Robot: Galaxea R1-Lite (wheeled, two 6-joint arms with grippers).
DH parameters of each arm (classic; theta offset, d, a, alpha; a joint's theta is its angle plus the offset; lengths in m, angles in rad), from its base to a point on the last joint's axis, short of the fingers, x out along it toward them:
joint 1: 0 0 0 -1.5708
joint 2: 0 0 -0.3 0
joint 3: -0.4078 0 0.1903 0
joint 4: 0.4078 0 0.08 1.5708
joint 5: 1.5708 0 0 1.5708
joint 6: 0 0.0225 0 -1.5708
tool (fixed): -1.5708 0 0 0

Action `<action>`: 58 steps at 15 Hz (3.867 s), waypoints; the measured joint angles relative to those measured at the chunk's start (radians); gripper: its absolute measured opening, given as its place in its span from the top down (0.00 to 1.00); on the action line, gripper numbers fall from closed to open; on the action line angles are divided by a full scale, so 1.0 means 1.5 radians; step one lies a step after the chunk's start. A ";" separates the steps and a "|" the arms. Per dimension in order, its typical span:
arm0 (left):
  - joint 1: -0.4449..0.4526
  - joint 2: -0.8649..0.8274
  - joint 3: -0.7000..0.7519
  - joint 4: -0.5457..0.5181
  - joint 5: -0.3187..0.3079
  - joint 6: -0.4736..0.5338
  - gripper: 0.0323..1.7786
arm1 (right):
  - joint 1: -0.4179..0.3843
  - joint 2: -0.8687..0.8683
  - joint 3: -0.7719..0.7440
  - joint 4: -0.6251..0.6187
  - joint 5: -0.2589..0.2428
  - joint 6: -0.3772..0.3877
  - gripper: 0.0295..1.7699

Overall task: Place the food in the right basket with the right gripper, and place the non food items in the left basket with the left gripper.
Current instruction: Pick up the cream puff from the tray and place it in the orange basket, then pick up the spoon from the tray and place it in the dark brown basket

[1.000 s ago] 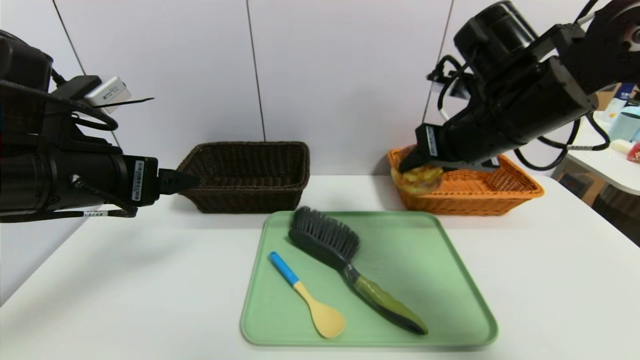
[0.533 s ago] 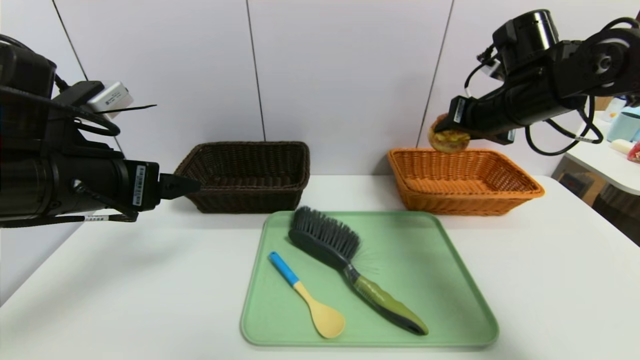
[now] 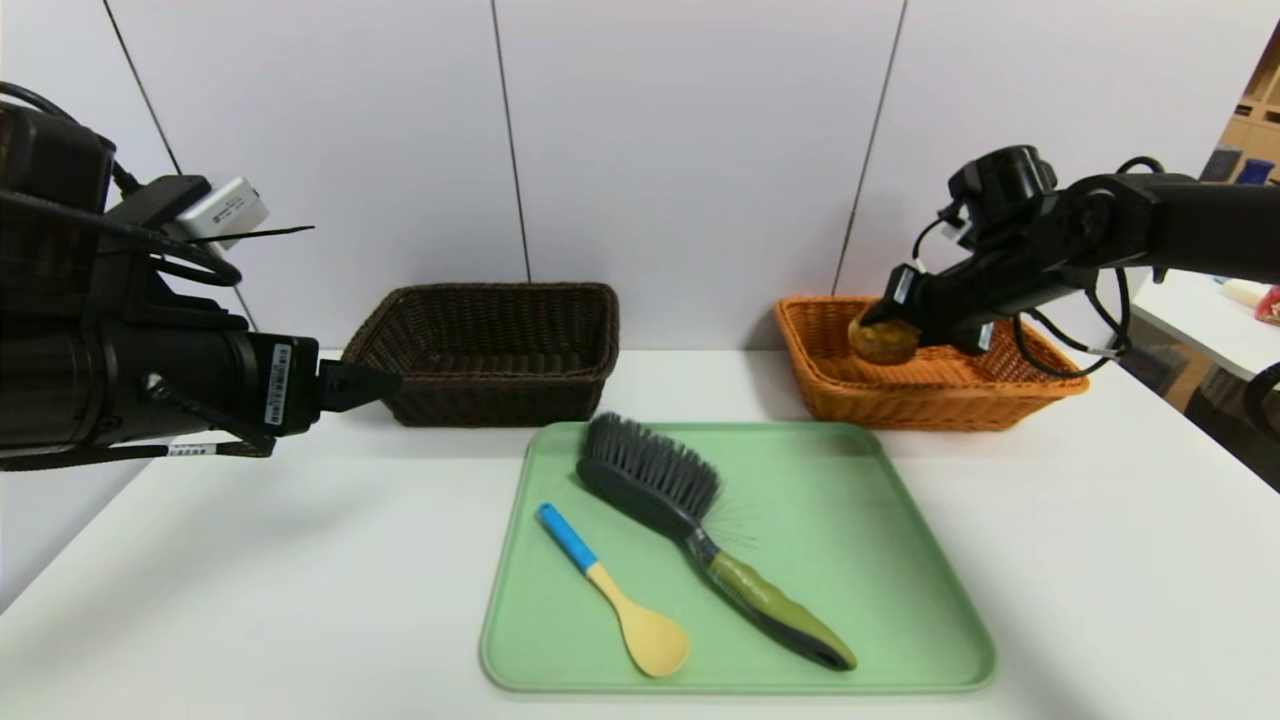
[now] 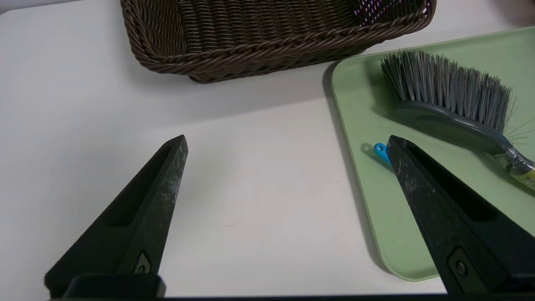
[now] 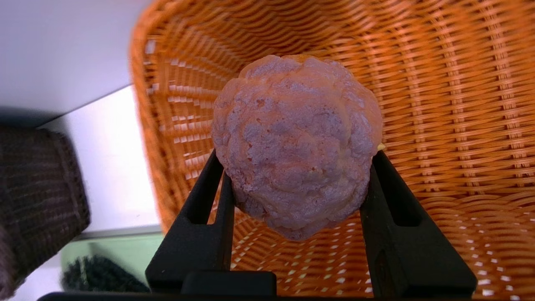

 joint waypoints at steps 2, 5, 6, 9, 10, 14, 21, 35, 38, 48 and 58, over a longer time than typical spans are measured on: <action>0.000 0.000 0.009 -0.001 0.000 -0.001 0.05 | -0.004 0.016 0.000 -0.001 0.005 0.001 0.54; 0.000 0.000 0.015 -0.002 -0.001 -0.001 0.05 | -0.017 0.029 0.000 -0.002 0.022 -0.001 0.54; 0.000 0.001 0.016 -0.002 -0.001 -0.001 0.05 | -0.019 0.031 0.000 -0.001 0.021 -0.003 0.54; 0.000 0.003 0.016 -0.002 -0.001 -0.001 0.05 | -0.021 0.032 0.000 -0.001 0.022 -0.008 0.37; 0.000 0.004 0.016 -0.002 -0.001 -0.001 0.05 | -0.023 0.032 0.001 -0.001 0.022 -0.009 0.33; 0.000 0.002 0.015 -0.001 0.000 -0.001 0.05 | -0.030 0.030 0.001 -0.001 0.020 -0.010 0.21; -0.004 0.001 0.012 -0.001 0.000 0.000 0.05 | -0.042 0.006 0.001 0.005 0.010 -0.021 0.11; -0.066 -0.027 0.006 0.036 0.130 -0.019 0.05 | 0.056 -0.409 0.050 0.283 -0.131 -0.227 0.05; -0.069 -0.040 0.012 0.037 0.138 -0.015 0.05 | 0.074 -0.503 0.147 0.288 -0.150 -0.327 0.04; -0.082 -0.066 0.003 0.037 0.124 -0.001 0.05 | 0.134 -0.645 0.346 0.279 -0.239 -0.333 0.04; -0.161 -0.054 -0.053 0.102 0.131 -0.053 0.05 | 0.131 -0.653 0.374 0.235 -0.245 -0.339 0.04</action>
